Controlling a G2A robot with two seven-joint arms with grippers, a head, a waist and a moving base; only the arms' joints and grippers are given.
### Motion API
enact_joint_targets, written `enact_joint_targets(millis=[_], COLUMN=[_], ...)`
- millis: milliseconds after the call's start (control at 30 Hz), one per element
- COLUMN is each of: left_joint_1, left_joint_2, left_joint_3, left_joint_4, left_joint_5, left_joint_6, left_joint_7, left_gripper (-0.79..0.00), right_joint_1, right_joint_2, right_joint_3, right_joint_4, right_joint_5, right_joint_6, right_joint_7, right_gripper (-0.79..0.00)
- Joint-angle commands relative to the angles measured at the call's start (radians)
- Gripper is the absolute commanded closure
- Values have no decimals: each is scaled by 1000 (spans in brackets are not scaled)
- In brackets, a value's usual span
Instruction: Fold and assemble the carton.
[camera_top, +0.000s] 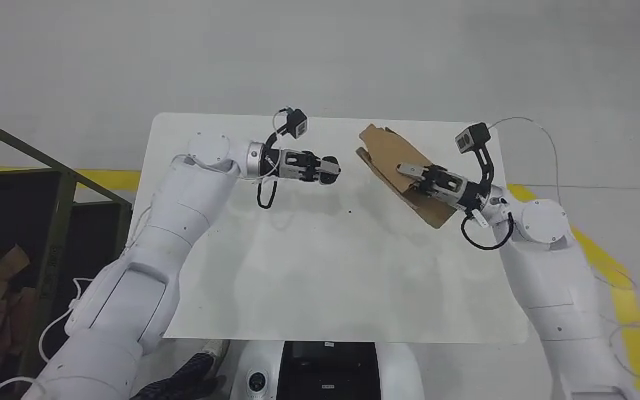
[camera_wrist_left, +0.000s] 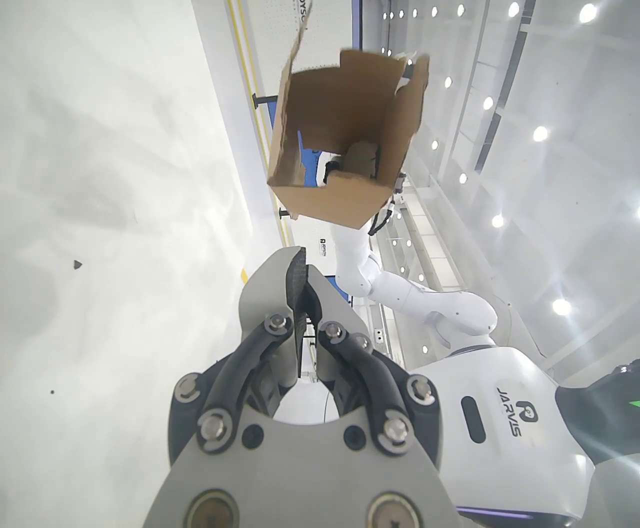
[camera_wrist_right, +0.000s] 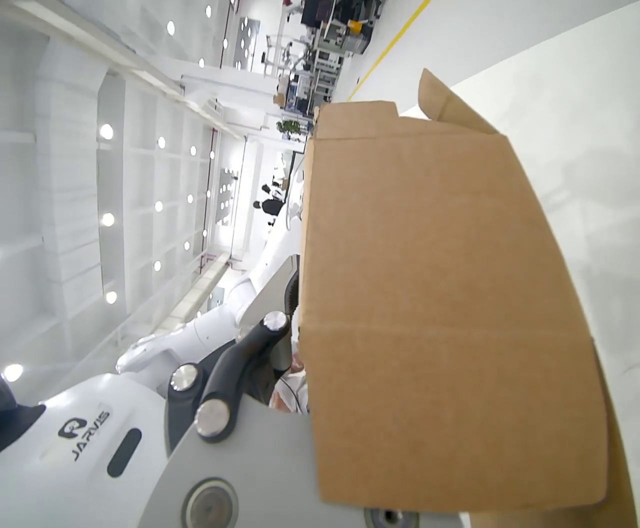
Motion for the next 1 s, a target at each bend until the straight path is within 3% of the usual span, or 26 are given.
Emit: enact_joint_targets(millis=[0, 233, 467, 567, 600, 633, 667, 967], left_joint_1=[6, 26, 41, 51, 53, 57, 59, 61], left_joint_2=[9, 35, 55, 61, 62, 63, 64, 64], left_joint_3=[-18, -57, -84, -90, -91, -91, -90, -90], left_joint_4=[-15, -81, -121, -134, -138, -142, -145, -149], left_joint_5=[9, 38, 39, 34, 31, 29, 28, 24], left_joint_6=[5, 38, 76, 90, 93, 94, 95, 95], left_joint_7=[2, -25, -96, -115, -118, -120, -118, -114], left_gripper=[0, 0, -28, -157, -265, -557, -785, -785], right_joint_1=[7, 35, 80, 97, 97, 97, 97, 97], right_joint_2=[2, 12, 28, 33, 33, 33, 33, 33], right_joint_3=[-1, -19, -56, -66, -66, -66, -66, -66], right_joint_4=[17, 62, 66, 77, 77, 77, 77, 77], right_joint_5=[21, 42, 15, 33, 33, 33, 33, 33], right_joint_6=[-43, -121, -61, -50, -50, -50, -50, -50], right_joint_7=[80, 301, 371, 382, 382, 382, 382, 382], right_gripper=[0, 0, 0, 0, 0, 0, 0, 0])
